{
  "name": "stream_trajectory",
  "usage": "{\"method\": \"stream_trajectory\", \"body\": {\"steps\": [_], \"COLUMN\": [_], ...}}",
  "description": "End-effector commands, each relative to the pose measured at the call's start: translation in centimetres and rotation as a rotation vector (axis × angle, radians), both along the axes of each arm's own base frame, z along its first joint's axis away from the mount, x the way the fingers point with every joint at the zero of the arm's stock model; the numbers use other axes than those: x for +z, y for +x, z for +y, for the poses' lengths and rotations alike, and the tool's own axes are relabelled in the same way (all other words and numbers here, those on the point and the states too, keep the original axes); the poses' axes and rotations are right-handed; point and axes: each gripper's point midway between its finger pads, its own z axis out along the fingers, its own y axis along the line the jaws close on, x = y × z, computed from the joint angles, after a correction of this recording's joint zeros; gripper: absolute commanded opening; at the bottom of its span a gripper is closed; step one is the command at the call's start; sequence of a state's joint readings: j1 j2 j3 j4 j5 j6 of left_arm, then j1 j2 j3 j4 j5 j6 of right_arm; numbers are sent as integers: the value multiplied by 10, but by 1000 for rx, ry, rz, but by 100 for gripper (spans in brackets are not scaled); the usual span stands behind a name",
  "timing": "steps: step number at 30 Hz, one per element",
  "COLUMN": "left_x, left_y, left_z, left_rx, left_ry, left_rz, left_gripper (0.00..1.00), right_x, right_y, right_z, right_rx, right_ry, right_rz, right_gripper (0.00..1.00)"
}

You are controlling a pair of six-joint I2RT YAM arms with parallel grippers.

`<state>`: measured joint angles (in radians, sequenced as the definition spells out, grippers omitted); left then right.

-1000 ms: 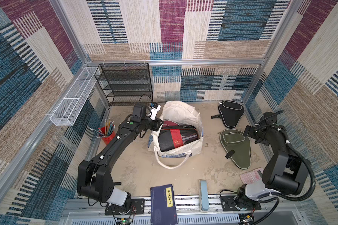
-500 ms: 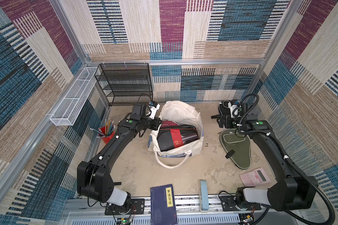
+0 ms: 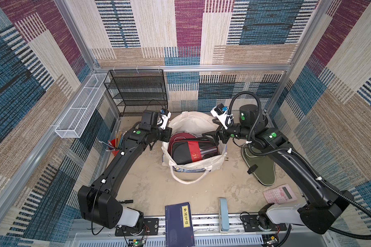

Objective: Remove the ping pong set from the canvas bag
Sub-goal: Pick up the ping pong set from the canvas bag.

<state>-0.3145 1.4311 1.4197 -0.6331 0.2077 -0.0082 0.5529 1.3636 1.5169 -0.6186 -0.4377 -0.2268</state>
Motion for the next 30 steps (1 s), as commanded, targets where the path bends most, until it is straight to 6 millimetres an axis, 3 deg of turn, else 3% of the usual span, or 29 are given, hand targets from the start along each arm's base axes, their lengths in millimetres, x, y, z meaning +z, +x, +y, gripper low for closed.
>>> {"method": "stream_trajectory", "body": {"steps": [1,8,14,18,23,30], "left_x": [32,43,46,43,25,3], "left_y": [11,13,19,18,8,-2], "left_z": [15,35,46,30,4,-4], "left_rx": [24,70,110,56,-37,-78], "left_ry": [93,174,169,85,-67,-122], "left_rz": [-137,-191,-225,-235,-227,-208], "left_gripper": [0,0,0,0,0,0], "right_x": [-6,-60,-92,-114,-138,-162], "right_y": [-14,-25,-14,5,30,51], "right_z": [30,72,91,101,111,118], "right_rx": [173,323,349,326,304,315], "right_ry": [-14,-92,-91,-140,-220,-321], "right_rz": [-23,44,89,105,125,113], "right_gripper": [99,99,99,99,99,99]}}
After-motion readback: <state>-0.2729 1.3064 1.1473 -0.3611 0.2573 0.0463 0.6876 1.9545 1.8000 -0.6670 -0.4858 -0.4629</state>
